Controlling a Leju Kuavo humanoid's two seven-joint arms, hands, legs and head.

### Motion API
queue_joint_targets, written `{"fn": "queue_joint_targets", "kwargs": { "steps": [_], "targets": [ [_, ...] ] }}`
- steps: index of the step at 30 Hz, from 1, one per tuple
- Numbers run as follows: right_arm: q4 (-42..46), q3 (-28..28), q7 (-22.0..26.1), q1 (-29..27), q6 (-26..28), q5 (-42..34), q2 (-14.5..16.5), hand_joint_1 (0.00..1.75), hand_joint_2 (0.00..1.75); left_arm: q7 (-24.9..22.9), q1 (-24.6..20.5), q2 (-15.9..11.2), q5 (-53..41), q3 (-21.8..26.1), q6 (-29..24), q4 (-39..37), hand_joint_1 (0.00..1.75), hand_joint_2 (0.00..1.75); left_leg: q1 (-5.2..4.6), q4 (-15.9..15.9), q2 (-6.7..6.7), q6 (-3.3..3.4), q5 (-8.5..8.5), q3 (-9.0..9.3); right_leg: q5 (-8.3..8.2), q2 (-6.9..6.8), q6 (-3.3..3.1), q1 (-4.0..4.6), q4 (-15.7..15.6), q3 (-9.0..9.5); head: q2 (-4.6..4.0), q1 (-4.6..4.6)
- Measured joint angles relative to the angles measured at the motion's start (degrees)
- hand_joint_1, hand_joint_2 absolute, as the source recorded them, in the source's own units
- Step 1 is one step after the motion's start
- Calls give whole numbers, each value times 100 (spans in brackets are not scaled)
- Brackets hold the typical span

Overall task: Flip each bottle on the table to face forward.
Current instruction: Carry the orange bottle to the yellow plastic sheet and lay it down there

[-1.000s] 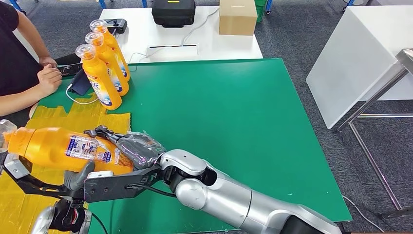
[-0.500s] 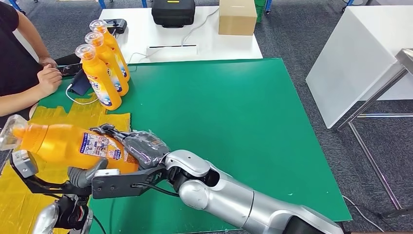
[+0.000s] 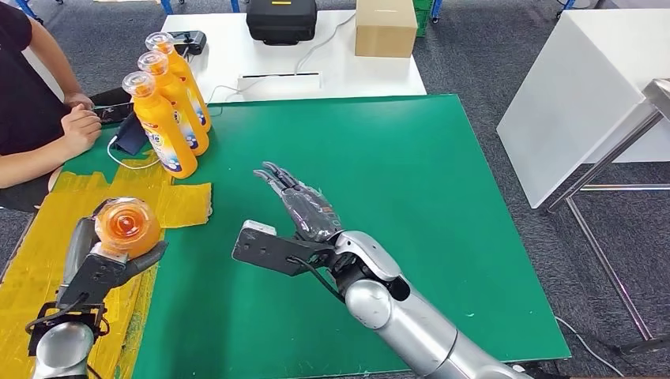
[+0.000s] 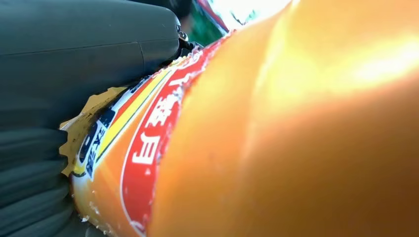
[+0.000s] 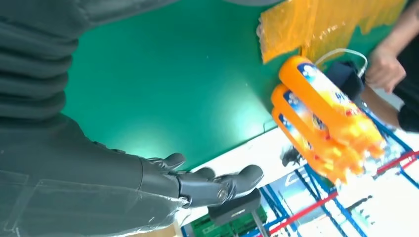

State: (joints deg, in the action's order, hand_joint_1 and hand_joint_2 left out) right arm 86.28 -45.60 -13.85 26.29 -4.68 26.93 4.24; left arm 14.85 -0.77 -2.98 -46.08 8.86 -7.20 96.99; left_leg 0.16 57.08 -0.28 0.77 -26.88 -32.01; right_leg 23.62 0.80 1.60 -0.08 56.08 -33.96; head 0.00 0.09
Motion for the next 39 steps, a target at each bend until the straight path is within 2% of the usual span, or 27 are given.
{"fn": "queue_joint_targets", "kwargs": {
  "steps": [4, 8, 13, 21, 28, 29, 32, 33, 39],
  "targets": [
    [448, 307, 2, -248, 32, 19, -84, 0, 0, -131, 200, -214, -1533, 114, -777, -267, 175, 175, 1, -1, 4, 0, -1, -3, 1, 4, -1, 0, 0, -4, 1, -2],
    [747, 533, 1, -356, 29, -12, -194, 0, 0, -177, 337, -349, -1907, 166, -975, -448, 175, 175, -1, -1, -1, 0, -1, -5, 2, 1, -1, -1, -2, -3, 0, 0],
    [1042, 748, 45, -486, 25, -88, -321, 0, 0, -455, 429, -568, -2939, 104, -1266, -683, 175, 175, -4, 0, 1, 1, -1, -2, 2, 1, 0, -3, -3, -1, 0, -1],
    [1368, 995, 127, -689, -51, -145, -539, 0, 0, -526, 471, -1007, -3241, -115, -949, -1347, 175, 175, -2, 0, 4, 0, -2, -2, 2, 1, -1, -1, -2, -2, 0, -1],
    [1409, 1042, 181, -733, -301, -529, -641, 0, 0, -467, 352, -1335, -3261, -323, -685, -1939, 175, 175, -1, -1, 3, 0, -1, 4, 2, 2, -1, -1, -1, 3, 0, 0],
    [1409, 1043, 182, -734, -308, -539, -651, 0, 0, -467, 329, -1366, -3261, -338, -678, -1987, 162, 175, -1, -2, 3, 0, -1, 6, 2, 1, -1, -1, -1, 6, 0, 0],
    [1409, 1043, 183, -735, -312, -551, -676, 0, 0, -460, 277, -1429, -3241, -379, -651, -2084, 31, 44, -1, -2, 2, 0, -1, 11, 2, 1, -1, -2, -1, 12, 0, 0],
    [1409, 1043, 184, -735, -313, -558, -682, 0, 0, -446, 256, -1446, -3194, -387, -598, -2114, 0, 0, -1, -2, 1, 0, -1, 13, 2, 1, -1, -2, -1, 14, 0, -1],
    [1409, 1041, 185, -740, -333, -589, -711, 0, 0, -399, 129, -1543, -2824, -410, -290, -2308, 0, 0, -1, -4, 5, -1, -1, 31, 1, 4, -2, -2, 2, 28, 0, -2]
  ]
}}
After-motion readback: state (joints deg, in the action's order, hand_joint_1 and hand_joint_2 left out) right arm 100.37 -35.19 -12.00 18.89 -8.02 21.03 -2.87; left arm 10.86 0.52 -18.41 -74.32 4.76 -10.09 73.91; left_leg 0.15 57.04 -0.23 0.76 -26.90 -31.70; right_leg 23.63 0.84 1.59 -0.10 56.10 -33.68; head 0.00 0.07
